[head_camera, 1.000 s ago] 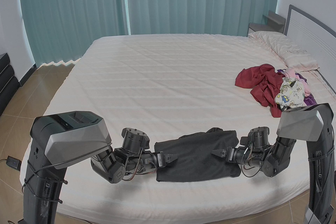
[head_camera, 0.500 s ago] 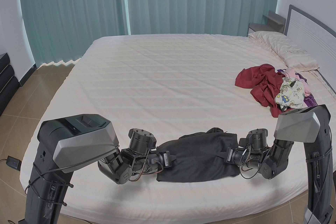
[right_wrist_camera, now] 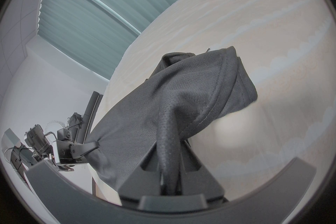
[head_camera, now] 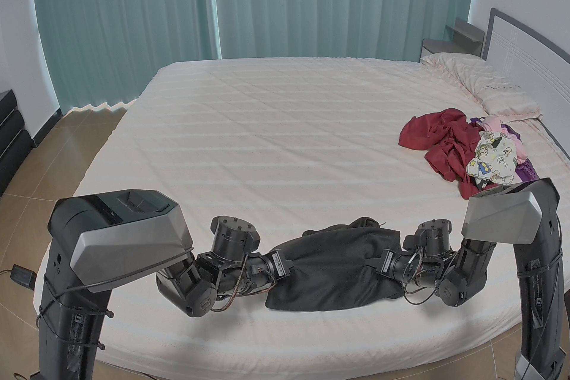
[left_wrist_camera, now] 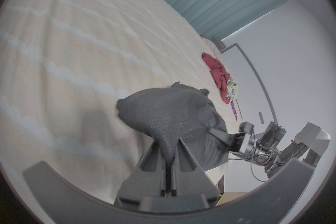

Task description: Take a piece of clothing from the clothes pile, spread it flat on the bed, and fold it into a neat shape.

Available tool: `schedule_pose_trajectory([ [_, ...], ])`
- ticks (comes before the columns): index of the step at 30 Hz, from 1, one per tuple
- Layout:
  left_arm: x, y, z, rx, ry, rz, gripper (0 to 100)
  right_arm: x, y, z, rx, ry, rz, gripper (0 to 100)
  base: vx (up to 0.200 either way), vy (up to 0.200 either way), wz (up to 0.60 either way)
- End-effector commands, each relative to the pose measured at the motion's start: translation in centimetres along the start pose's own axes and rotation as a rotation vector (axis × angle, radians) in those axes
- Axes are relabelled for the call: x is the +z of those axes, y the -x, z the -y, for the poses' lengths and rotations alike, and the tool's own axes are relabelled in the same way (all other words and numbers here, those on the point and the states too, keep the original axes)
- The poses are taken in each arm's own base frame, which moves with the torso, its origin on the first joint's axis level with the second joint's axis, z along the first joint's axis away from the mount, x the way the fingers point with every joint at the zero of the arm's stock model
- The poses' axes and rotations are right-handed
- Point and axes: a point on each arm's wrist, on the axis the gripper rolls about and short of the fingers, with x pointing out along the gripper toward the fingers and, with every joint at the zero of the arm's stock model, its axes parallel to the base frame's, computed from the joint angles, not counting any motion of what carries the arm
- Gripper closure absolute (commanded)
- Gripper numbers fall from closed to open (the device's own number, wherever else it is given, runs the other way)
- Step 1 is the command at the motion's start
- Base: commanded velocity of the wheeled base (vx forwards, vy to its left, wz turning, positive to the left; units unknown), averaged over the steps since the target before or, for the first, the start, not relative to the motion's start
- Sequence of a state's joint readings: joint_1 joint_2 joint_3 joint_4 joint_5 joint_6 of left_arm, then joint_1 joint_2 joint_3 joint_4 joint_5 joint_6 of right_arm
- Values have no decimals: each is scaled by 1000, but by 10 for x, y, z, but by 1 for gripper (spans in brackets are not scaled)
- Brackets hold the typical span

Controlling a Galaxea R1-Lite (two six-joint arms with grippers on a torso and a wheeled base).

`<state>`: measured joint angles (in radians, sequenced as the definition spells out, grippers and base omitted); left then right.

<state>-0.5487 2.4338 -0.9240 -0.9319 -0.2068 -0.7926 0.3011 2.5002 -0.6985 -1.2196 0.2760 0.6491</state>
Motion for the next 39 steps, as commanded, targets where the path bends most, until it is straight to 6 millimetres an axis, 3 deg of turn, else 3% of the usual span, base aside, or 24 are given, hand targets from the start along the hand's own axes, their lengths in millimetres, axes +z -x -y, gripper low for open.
schedule_pose_trajectory([
  [1, -2, 12, 1, -23, -1, 19, 100, -1, -1, -2, 3, -1, -1, 100, 0, 0, 0],
  [16, -13, 25, -6, -24, 8, 24, 100, -2, 0, -2, 49, -19, 57, 100, 0, 200, 0],
  [34, -12, 25, -6, -22, 9, 26, 100, -2, 0, -2, 50, -17, 58, 100, 0, 200, 0],
  [39, -12, 24, -8, -17, 10, 28, 100, -3, -2, 0, 55, -13, 67, 100, 0, 0, 0],
])
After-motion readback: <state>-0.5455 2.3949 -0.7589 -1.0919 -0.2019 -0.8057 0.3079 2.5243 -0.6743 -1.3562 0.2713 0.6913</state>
